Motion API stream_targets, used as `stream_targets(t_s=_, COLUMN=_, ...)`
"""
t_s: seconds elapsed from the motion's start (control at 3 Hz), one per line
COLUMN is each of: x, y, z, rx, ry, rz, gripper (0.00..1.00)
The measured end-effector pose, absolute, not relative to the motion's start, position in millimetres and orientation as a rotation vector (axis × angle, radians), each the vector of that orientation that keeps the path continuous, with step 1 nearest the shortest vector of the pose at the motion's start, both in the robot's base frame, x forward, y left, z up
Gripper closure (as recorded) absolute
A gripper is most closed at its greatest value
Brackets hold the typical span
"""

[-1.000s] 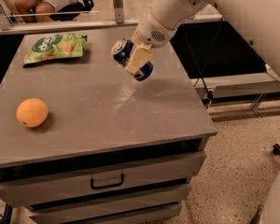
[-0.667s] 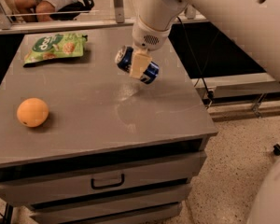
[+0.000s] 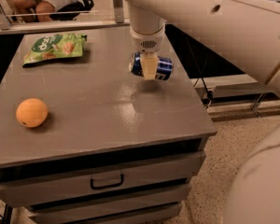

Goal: Knock pepsi can over

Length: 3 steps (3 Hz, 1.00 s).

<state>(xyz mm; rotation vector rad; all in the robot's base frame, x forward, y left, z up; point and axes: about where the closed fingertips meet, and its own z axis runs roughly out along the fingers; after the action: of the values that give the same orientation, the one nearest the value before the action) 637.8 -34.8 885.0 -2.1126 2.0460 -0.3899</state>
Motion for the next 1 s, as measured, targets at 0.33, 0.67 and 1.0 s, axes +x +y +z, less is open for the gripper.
stream_targets(t_s=0.33, x=636.8, y=-39.5, z=885.5, rx=-2.199, ry=2.034, rz=-0.471, gripper=0.58)
stream_targets(t_s=0.67, x=628.3, y=-31.5, z=875.7, rx=-2.278, ry=1.984, rz=-0.271, gripper=0.27)
stream_targets(t_s=1.0, x=615.8, y=-14.2, z=866.1, rx=-2.298, ry=1.95, rz=-0.096, gripper=0.05)
